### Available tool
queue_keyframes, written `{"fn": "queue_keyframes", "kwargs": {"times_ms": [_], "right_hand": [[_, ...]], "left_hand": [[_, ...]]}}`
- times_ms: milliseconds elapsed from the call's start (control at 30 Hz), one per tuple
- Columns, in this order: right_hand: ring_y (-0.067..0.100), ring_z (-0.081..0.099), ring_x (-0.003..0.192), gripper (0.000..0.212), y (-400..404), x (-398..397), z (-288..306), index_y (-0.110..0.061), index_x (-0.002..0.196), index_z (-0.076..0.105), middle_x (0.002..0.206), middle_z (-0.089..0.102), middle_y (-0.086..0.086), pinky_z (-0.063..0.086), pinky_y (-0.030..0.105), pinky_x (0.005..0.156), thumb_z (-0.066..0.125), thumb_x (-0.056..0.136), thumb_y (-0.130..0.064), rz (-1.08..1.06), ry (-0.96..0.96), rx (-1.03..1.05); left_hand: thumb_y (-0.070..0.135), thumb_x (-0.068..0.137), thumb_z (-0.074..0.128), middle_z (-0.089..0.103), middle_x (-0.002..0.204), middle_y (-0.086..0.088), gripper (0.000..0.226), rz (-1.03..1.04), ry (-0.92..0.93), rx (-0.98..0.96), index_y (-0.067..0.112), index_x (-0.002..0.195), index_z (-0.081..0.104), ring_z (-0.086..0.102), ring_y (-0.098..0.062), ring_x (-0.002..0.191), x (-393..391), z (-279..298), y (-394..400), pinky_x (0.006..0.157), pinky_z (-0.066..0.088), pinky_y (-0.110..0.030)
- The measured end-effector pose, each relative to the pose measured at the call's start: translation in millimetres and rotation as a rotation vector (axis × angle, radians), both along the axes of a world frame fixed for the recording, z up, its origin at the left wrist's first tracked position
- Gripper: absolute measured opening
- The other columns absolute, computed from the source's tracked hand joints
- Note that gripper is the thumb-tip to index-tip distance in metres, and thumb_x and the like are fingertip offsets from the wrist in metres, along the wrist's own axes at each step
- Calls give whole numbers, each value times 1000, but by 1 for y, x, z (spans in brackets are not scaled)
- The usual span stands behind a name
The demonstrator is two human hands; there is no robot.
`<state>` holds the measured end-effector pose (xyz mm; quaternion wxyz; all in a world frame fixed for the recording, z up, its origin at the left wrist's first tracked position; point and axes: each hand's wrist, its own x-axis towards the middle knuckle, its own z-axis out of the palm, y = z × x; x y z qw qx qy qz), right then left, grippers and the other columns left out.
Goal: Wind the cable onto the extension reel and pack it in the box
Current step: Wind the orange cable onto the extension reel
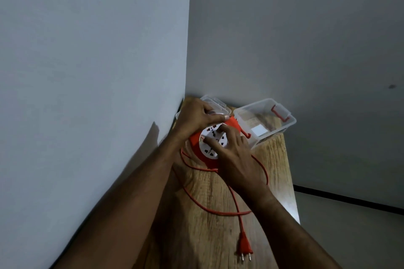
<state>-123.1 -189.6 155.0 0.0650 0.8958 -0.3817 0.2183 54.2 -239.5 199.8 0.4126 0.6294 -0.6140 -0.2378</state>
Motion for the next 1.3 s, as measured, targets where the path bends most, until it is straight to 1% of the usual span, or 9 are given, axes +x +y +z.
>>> {"fn": "queue_keyframes", "kwargs": {"times_ms": [167, 367, 567, 700, 800, 867, 1000, 1167, 1300], "right_hand": [[33, 44, 130, 73, -1, -2, 3, -27, 138, 61, 144, 44, 18, 53, 51, 94, 90, 72, -37, 26, 44, -90], [33, 61, 111, 71, -10, 2, -6, -24, 131, 67, 127, 61, 18, 54, 48, 90, 87, 68, -47, 2, -42, -57], [8, 71, 74, 61, -3, 25, -10, -24, 131, 65, 93, 77, -2, 61, 28, 69, 71, 79, -53, -288, -563, 265], [14, 69, 106, 62, 10, 50, -2, -21, 126, 70, 122, 72, -3, 51, 16, 77, 92, 69, -34, -662, -1140, 544], [24, 64, 119, 66, 3, 58, -7, -25, 127, 69, 134, 65, 1, 60, 41, 90, 94, 66, -31, -788, -1432, 919], [24, 69, 112, 64, 2, 51, -9, -26, 130, 66, 132, 67, 2, 62, 48, 88, 91, 72, -34, -678, -1310, 953], [5, 70, 76, 35, 12, 24, 1, -21, 120, 70, 90, 75, -4, 61, 29, 70, 77, 88, -33, -426, -776, 257], [29, 64, 109, 50, 9, 12, 3, -13, 134, 62, 131, 59, 17, 60, 36, 79, 72, 85, -12, -12, -189, -6], [35, 52, 126, 87, 0, 10, 7, -25, 149, 47, 150, 39, 19, 54, 49, 94, 87, 72, -34, -38, 38, 53]], "left_hand": [[47, 75, 87, 47, 35, 17, 61, -37, -45, 31, 24, 40, 44, 47, 2, 38, -3, 0, -1, 43, 31, -9], [60, 70, 85, 57, 44, 14, 48, -51, -40, 43, 22, 51, 62, 50, 0, 42, -7, -6, -2, 50, 37, -16], [51, 77, 85, 59, 47, 27, 41, 26, 8, 11, 29, 52, 61, 61, 8, 52, -10, 1, 5, 44, 38, -7], [54, 76, 84, 66, 56, 12, 40, 57, -52, -54, 18, 63, 73, 65, -6, 59, -19, -2, 9, 55, 54, -27], [58, 78, 81, 61, 56, 13, 42, 85, -111, -41, 25, 59, 64, 61, -5, 56, -23, -9, 10, 54, 46, -20], [59, 79, 80, 65, 59, 10, 43, 107, -121, -22, 20, 64, 70, 64, -9, 58, -16, -13, 8, 52, 47, -25], [63, 77, 78, 73, 65, -1, 52, 144, -13, -3, 11, 72, 78, 68, -16, 59, 4, -11, 3, 59, 56, -31], [59, 78, 80, 72, 64, 3, 48, 110, 18, 53, 11, 75, 78, 68, -8, 60, 7, -2, -2, 57, 50, -18], [54, 76, 85, 63, 49, 18, 39, 37, 29, 82, 27, 54, 67, 60, 7, 50, 7, 1, -1, 51, 38, -8]]}}
